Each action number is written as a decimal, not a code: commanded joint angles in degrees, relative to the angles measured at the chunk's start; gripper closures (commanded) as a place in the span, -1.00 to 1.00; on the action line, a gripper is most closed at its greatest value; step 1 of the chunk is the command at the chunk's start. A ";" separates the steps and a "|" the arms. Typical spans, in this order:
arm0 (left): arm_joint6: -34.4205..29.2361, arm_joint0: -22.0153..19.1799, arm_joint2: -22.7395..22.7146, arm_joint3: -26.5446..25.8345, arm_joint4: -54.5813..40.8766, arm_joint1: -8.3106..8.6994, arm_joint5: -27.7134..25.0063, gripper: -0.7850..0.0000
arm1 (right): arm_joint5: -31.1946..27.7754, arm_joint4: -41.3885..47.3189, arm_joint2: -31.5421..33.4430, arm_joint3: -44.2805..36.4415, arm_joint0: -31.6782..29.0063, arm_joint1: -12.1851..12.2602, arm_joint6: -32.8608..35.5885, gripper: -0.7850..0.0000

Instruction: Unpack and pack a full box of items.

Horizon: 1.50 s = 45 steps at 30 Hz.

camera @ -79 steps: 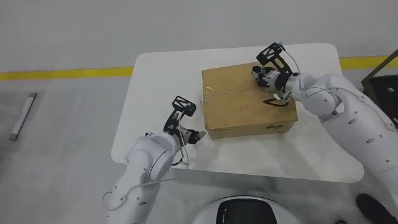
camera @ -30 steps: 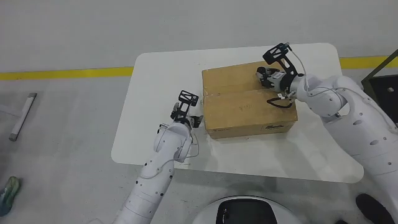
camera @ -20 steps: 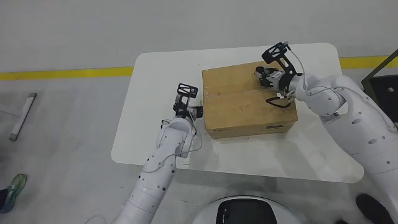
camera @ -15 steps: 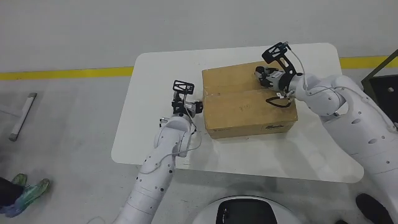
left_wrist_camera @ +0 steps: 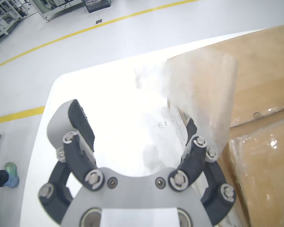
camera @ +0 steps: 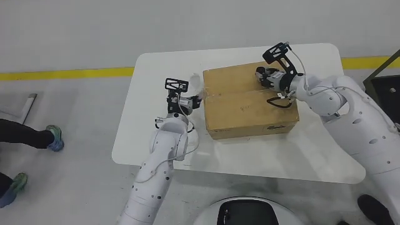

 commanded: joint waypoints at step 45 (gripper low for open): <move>-0.29 -3.48 0.97 -7.25 -2.86 -2.03 -9.16 -1.00 | -2.31 1.85 6.99 -6.56 -7.06 0.70 -2.30 1.00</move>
